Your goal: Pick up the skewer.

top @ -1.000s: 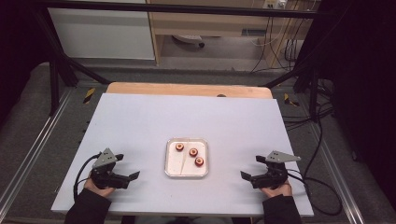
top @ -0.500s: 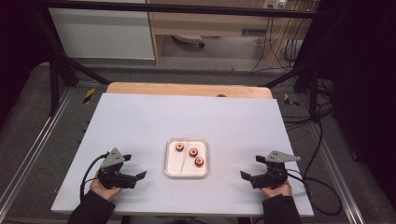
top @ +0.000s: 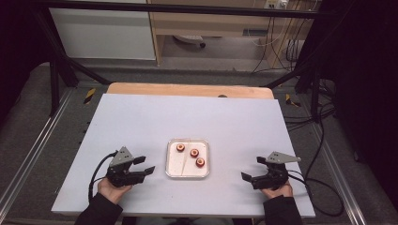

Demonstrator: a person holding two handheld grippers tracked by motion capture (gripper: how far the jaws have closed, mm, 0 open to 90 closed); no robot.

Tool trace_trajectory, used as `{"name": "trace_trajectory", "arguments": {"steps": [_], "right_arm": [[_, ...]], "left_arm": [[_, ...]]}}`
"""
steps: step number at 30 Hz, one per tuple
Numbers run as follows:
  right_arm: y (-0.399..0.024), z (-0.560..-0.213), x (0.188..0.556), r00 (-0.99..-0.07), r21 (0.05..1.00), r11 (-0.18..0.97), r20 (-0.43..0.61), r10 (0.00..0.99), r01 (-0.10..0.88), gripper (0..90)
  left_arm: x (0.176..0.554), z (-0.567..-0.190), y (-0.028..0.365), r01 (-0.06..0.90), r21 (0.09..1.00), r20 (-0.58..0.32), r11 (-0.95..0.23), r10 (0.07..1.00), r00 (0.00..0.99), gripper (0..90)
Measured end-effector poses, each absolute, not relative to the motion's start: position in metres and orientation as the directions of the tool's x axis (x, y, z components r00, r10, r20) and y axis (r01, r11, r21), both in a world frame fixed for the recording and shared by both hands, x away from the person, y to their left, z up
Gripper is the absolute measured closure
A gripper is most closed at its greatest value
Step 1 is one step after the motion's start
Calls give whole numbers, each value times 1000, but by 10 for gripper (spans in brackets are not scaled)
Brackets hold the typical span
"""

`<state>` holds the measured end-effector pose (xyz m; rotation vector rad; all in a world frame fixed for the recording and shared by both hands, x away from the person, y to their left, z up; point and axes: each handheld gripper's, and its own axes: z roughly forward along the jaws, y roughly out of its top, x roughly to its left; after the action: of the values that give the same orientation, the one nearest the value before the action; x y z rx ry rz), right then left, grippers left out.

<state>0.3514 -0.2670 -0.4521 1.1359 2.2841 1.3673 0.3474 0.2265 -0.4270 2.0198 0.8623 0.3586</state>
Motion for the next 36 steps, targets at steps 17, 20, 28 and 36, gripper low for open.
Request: {"name": "trace_trajectory", "arguments": {"steps": [17, 20, 28, 36], "right_arm": [[-266, -453, 352, -667, 831, 259, 170, 726, 493, 17], [-266, -453, 352, -667, 830, 261, 168, 726, 493, 17], [-266, -453, 352, -667, 830, 262, 167, 726, 493, 17], [-266, -453, 352, -668, 830, 264, 165, 726, 492, 17]], "left_arm": [[352, -417, 169, 428, 800, -70, -420, 644, 762, 821], [353, -417, 156, 422, 796, -64, -434, 633, 771, 879], [359, -424, 125, 422, 770, -56, -478, 610, 791, 896], [360, -442, 106, 425, 728, -40, -538, 586, 809, 896]]}}
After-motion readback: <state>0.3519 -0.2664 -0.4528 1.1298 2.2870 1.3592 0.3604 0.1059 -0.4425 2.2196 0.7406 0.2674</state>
